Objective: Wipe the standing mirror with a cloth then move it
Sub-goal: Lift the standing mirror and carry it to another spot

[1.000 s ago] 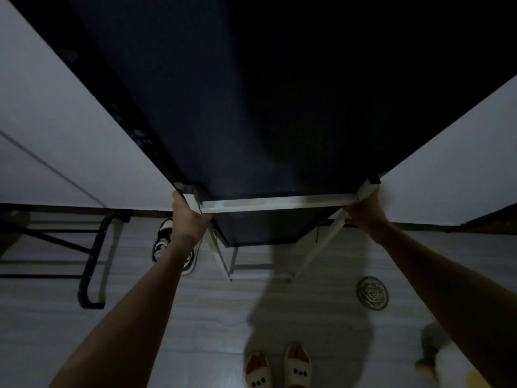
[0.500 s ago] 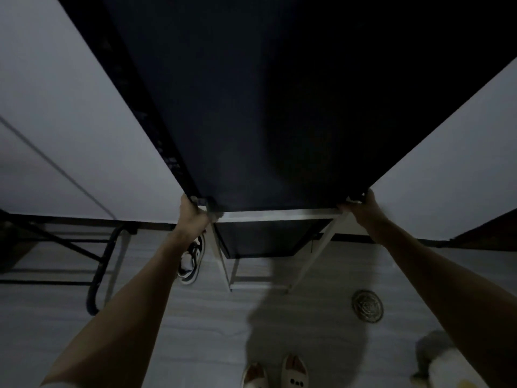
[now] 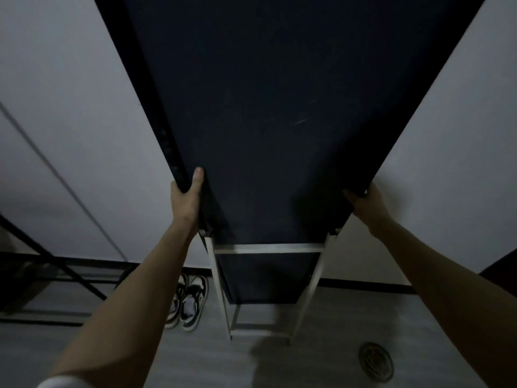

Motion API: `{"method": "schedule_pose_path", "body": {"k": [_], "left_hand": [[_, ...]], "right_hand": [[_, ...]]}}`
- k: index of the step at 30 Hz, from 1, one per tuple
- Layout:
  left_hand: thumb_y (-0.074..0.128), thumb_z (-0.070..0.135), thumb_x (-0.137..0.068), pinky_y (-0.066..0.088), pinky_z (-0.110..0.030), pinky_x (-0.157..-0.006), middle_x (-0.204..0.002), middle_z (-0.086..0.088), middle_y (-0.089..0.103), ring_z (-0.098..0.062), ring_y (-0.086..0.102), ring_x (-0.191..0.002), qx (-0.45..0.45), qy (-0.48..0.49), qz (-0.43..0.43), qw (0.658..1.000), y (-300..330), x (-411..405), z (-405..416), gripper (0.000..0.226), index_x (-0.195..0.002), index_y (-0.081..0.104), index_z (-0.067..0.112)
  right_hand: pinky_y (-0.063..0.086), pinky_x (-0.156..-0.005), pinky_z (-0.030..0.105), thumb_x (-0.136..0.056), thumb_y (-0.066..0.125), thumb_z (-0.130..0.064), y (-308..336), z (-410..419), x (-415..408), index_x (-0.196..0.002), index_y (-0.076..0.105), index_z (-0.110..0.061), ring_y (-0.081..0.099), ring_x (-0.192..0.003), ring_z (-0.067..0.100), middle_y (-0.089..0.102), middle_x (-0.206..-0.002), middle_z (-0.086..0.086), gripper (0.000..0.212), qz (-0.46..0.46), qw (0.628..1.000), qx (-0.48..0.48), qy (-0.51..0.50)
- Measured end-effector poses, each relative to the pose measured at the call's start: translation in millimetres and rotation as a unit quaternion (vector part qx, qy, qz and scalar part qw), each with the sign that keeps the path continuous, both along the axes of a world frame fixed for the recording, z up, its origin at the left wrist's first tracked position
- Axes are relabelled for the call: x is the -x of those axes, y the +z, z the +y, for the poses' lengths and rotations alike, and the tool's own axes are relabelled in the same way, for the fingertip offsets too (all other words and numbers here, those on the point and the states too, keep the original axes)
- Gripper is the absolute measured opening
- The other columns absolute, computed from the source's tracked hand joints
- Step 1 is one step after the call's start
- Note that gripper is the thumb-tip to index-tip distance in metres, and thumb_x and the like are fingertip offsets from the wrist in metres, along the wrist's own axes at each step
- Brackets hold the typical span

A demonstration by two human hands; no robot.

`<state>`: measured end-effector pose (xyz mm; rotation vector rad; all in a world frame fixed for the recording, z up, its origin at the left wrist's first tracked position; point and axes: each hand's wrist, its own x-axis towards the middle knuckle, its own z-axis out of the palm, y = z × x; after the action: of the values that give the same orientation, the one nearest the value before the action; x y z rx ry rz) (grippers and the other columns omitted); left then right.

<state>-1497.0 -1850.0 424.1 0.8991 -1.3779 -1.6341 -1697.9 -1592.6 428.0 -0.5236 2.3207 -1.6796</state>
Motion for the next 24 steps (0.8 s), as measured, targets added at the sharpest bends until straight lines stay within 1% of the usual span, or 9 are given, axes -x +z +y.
{"method": "schedule_pose_path", "body": {"k": [2,3,6,9,12,17,20,22,24], "left_hand": [[0.064,0.039,-0.085,0.052,-0.027,-0.081,-0.111,-0.001,0.061,-0.017,0.060,-0.100,-0.020,0.015,0.014,1.000,4,2,-6,0.040,-0.114,0.051,0.015],[0.065,0.038,-0.085,0.052,-0.026,-0.079,-0.109,-0.001,0.062,-0.018,0.061,-0.098,-0.028,0.022,0.022,0.999,5,2,-8,0.038,-0.112,0.052,0.015],[0.067,0.036,-0.083,0.053,-0.028,-0.079,-0.104,0.000,0.063,-0.018,0.062,-0.096,-0.044,0.037,0.041,0.998,4,9,-15,0.035,-0.108,0.055,0.014],[0.067,0.035,-0.084,0.053,-0.028,-0.078,-0.100,0.004,0.062,-0.014,0.062,-0.093,-0.063,0.054,0.065,0.994,6,17,-21,0.027,-0.102,0.055,0.019],[0.065,0.037,-0.085,0.052,-0.026,-0.077,-0.101,0.007,0.060,-0.010,0.060,-0.092,-0.064,0.072,0.073,0.993,6,24,-24,0.030,-0.107,0.051,0.021],[0.064,0.040,-0.085,0.050,-0.035,-0.092,-0.121,0.001,0.057,-0.015,0.058,-0.106,-0.071,0.100,0.092,0.988,1,27,-32,0.043,-0.119,0.046,0.020],[0.064,0.039,-0.086,0.051,-0.036,-0.092,-0.114,0.002,0.060,-0.016,0.060,-0.103,-0.079,0.081,0.105,0.988,4,37,-35,0.031,-0.108,0.051,0.023],[0.062,0.043,-0.086,0.052,-0.036,-0.091,-0.108,0.003,0.061,-0.017,0.061,-0.101,-0.076,0.063,0.096,0.990,7,51,-35,0.025,-0.101,0.053,0.025],[0.060,0.048,-0.086,0.051,-0.034,-0.089,-0.105,0.004,0.061,-0.016,0.061,-0.099,-0.072,0.042,0.086,0.993,14,66,-37,0.023,-0.095,0.053,0.027]], "right_hand": [[0.044,-0.100,0.048,-0.096,0.047,-0.016,1,-4,4,-0.137,0.038,-0.009,0.051,-0.119,0.035,0.050,-0.134,0.016,0.043,0.010,1.000,-0.015,-0.025],[0.044,-0.099,0.045,-0.097,0.045,-0.016,1,-7,5,-0.137,0.039,-0.009,0.051,-0.118,0.036,0.050,-0.134,0.016,0.041,0.017,0.999,-0.019,-0.040],[0.043,-0.087,0.035,-0.097,0.042,-0.012,-1,-17,7,-0.134,0.041,-0.007,0.052,-0.116,0.035,0.052,-0.131,0.016,0.038,0.038,0.997,-0.024,-0.066],[0.041,-0.080,0.031,-0.095,0.042,-0.008,2,-30,15,-0.132,0.042,-0.004,0.053,-0.113,0.035,0.054,-0.127,0.018,0.036,0.042,0.996,-0.027,-0.079],[0.041,-0.082,0.031,-0.096,0.041,-0.007,8,-43,25,-0.133,0.041,-0.006,0.052,-0.114,0.034,0.053,-0.128,0.017,0.038,0.043,0.996,-0.027,-0.072],[0.040,-0.092,0.035,-0.096,0.041,-0.007,13,-68,36,-0.134,0.040,-0.006,0.048,-0.121,0.034,0.050,-0.133,0.016,0.038,0.042,0.998,-0.018,-0.047],[0.043,-0.091,0.038,-0.096,0.040,-0.007,9,-68,42,-0.133,0.040,-0.006,0.050,-0.117,0.034,0.051,-0.130,0.017,0.038,0.021,0.997,-0.015,-0.077],[0.047,-0.091,0.041,-0.096,0.040,-0.009,5,-59,46,-0.132,0.041,-0.007,0.053,-0.112,0.036,0.052,-0.127,0.018,0.036,0.011,0.995,-0.016,-0.100],[0.047,-0.086,0.039,-0.096,0.040,-0.009,3,-51,49,-0.131,0.042,-0.006,0.054,-0.109,0.036,0.053,-0.124,0.019,0.035,0.012,0.992,-0.016,-0.127]]}}
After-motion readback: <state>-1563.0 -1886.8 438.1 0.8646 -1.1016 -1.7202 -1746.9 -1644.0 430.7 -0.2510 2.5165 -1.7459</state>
